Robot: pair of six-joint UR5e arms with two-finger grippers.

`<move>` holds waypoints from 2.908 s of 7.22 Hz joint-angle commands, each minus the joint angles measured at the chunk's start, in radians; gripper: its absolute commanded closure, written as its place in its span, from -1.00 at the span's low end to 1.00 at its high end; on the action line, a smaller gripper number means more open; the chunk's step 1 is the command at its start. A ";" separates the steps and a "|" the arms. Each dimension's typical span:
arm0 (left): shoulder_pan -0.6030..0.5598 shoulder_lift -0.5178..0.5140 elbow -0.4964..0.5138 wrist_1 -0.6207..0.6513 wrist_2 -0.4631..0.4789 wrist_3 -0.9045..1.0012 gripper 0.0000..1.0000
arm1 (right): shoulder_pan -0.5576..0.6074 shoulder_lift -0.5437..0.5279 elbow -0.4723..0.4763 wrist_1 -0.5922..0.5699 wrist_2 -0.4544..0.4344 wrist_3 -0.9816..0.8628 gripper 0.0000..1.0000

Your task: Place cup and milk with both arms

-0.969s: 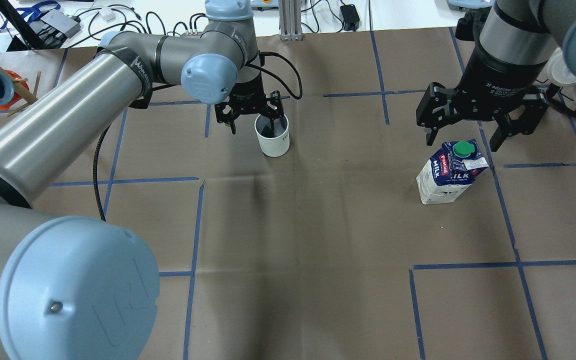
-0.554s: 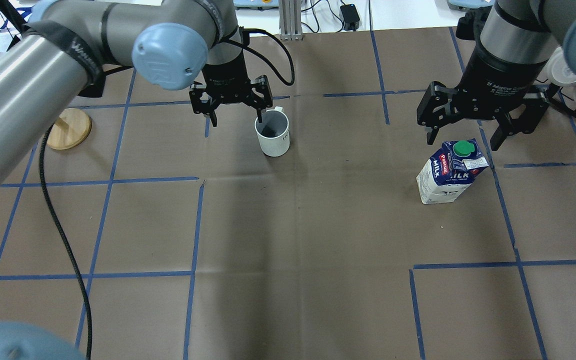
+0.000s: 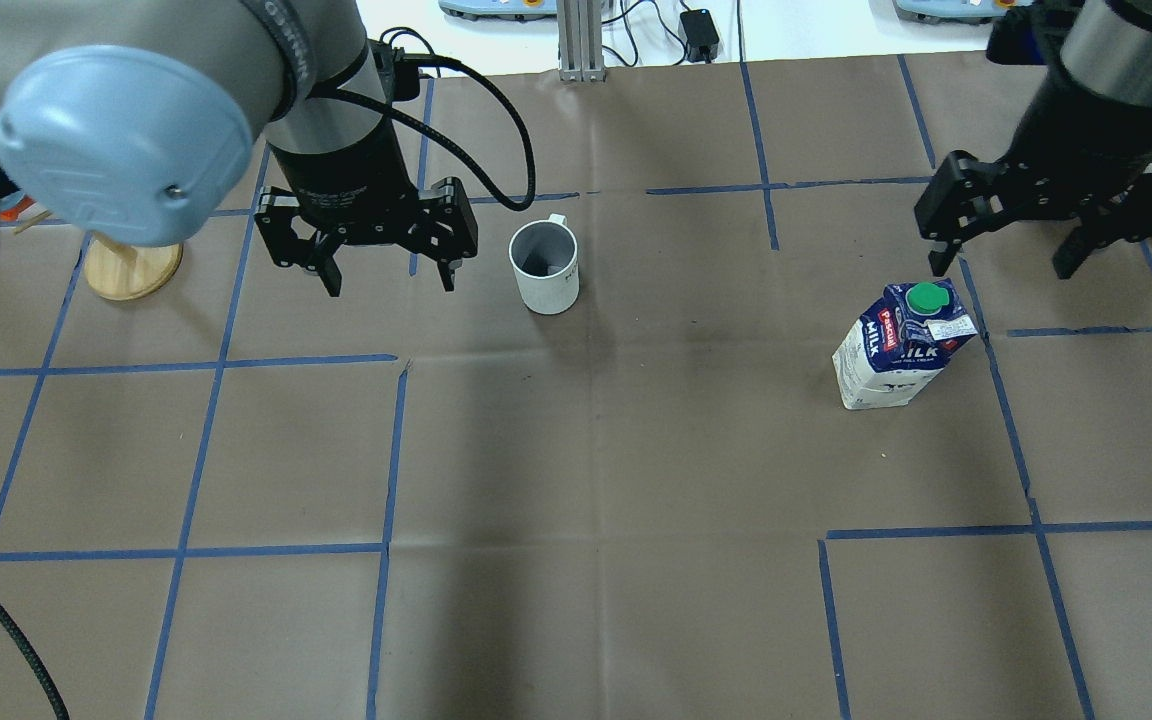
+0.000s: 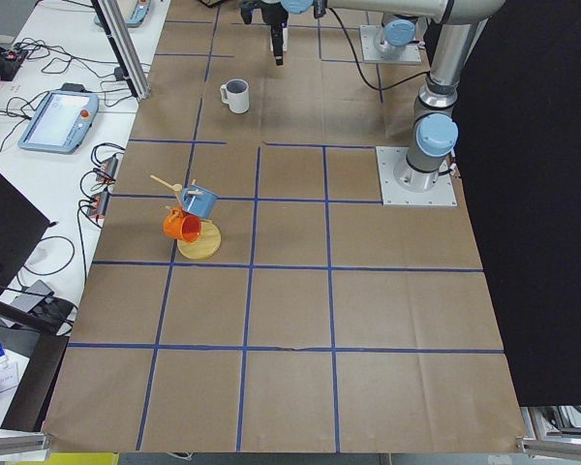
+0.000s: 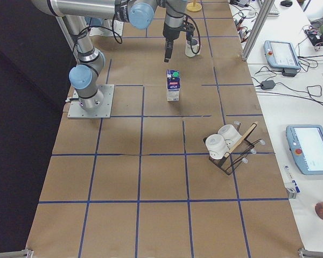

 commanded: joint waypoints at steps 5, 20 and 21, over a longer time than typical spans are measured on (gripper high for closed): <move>0.090 0.214 -0.171 -0.013 -0.006 0.111 -0.99 | 0.045 0.137 0.167 -0.342 0.007 0.042 -1.00; 0.187 0.249 -0.253 0.059 -0.081 0.109 -0.99 | 0.082 0.159 0.241 -0.521 -0.004 -0.081 0.08; 0.187 0.250 -0.260 0.059 -0.081 0.109 -0.99 | 0.084 0.162 0.177 -0.453 0.004 -0.080 0.08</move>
